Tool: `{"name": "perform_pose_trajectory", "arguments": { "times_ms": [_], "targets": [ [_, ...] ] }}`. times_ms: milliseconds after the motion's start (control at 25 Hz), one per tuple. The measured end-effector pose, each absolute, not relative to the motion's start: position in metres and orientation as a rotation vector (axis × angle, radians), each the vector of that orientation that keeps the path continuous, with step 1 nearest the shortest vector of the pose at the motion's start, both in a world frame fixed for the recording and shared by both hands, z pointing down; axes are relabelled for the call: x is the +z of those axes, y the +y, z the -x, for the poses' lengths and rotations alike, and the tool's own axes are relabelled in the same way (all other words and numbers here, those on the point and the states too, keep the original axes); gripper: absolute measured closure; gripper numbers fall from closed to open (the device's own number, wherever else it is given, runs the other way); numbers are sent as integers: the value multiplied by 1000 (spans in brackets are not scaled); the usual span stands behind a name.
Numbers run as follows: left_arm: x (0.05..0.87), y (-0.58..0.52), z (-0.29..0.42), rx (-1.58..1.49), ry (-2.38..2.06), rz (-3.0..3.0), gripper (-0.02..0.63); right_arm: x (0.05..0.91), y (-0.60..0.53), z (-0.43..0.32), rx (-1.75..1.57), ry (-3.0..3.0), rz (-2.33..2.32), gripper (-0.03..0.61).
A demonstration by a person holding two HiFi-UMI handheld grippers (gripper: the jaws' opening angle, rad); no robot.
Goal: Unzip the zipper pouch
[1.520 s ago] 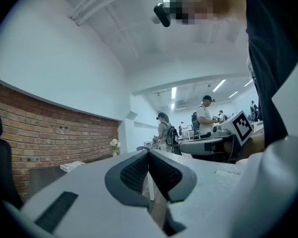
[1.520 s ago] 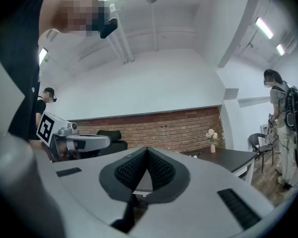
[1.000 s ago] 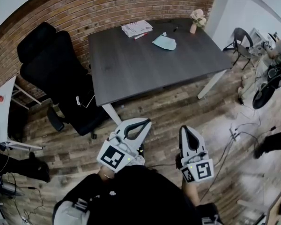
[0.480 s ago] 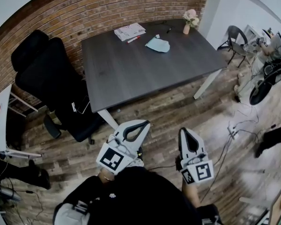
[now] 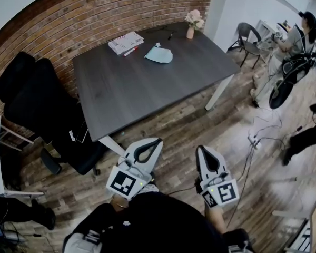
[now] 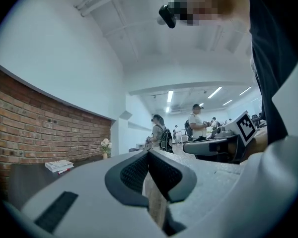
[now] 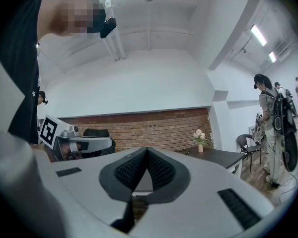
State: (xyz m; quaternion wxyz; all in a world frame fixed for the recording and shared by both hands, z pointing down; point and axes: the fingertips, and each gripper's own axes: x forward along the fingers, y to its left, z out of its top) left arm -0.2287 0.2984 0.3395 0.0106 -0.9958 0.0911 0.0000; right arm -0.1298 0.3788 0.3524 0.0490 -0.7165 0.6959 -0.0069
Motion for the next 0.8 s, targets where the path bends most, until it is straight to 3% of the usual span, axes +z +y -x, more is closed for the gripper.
{"name": "perform_pose_trajectory", "arguments": {
  "times_ms": [800],
  "targets": [
    [357, 245, 168, 3, 77, 3138, 611, 364, 343, 81, -44, 1991, 2340, 581]
  ]
}}
